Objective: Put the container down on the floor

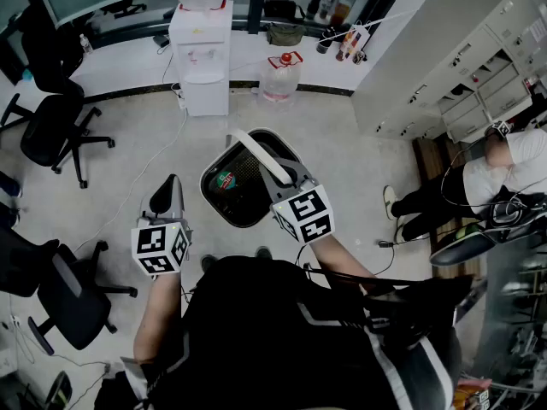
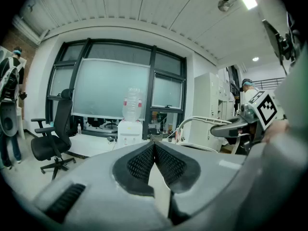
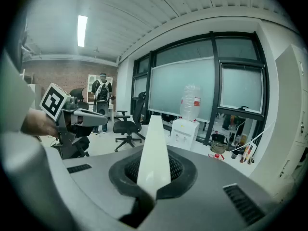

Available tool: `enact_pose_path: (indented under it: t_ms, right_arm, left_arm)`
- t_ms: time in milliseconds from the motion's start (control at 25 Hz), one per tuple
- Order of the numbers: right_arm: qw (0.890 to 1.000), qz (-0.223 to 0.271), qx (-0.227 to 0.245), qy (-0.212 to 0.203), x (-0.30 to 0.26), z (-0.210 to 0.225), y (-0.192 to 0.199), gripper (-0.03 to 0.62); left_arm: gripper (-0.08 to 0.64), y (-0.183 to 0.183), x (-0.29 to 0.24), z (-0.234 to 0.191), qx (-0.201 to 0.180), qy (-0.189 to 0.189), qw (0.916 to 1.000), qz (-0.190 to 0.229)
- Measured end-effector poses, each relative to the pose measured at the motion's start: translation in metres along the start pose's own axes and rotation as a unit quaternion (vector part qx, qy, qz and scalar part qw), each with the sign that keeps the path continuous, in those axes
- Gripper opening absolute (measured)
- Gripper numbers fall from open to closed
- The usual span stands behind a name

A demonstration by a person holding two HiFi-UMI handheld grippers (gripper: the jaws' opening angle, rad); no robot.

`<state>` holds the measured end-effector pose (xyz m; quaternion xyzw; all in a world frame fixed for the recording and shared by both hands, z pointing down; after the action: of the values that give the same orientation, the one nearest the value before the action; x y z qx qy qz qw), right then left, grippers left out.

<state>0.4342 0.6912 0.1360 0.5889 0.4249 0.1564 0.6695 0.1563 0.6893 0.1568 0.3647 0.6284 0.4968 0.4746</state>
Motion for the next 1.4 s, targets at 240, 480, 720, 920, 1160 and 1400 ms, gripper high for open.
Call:
enact_pose_path:
  t_ms: [240, 480, 720, 920, 1160, 1400]
  right_arm:
    - [1.0, 0.001, 0.002, -0.001, 0.003, 0.0, -0.001, 0.009]
    - [1.0, 0.002, 0.004, -0.005, -0.003, -0.008, -0.006, 0.009]
    - [1.0, 0.002, 0.0, -0.012, -0.011, -0.014, -0.009, 0.009]
    - [1.0, 0.001, -0.001, -0.015, -0.019, -0.025, -0.015, 0.009]
    - [1.0, 0.0, 0.004, -0.018, -0.034, -0.039, -0.033, 0.009]
    - [1.0, 0.002, 0.014, -0.016, -0.055, -0.058, -0.041, 0.009]
  left_arm:
    - [0.011, 0.003, 0.005, 0.001, -0.004, 0.003, 1.0, 0.003]
    - [0.011, 0.005, 0.012, -0.01, 0.0, -0.002, 1.0, -0.001]
    - [0.011, 0.011, 0.022, -0.026, 0.005, -0.012, 0.9999, -0.008]
    - [0.011, 0.015, 0.031, -0.044, 0.016, -0.017, 0.9997, -0.009]
    - [0.011, 0.011, 0.037, -0.069, 0.026, -0.016, 0.9995, -0.003]
    - [0.011, 0.024, 0.042, -0.098, 0.04, -0.012, 0.9991, 0.002]
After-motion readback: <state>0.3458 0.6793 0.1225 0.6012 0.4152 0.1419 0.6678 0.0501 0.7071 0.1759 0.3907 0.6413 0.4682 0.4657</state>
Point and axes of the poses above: the fingertips, and each gripper's own axes: x backward along the fingers, z to its right, y out of its underside, the point moved 10 cm from there along x, backward along the fingers, and after that the axes turned 10 degrees about -y, right-handed, at the moved point
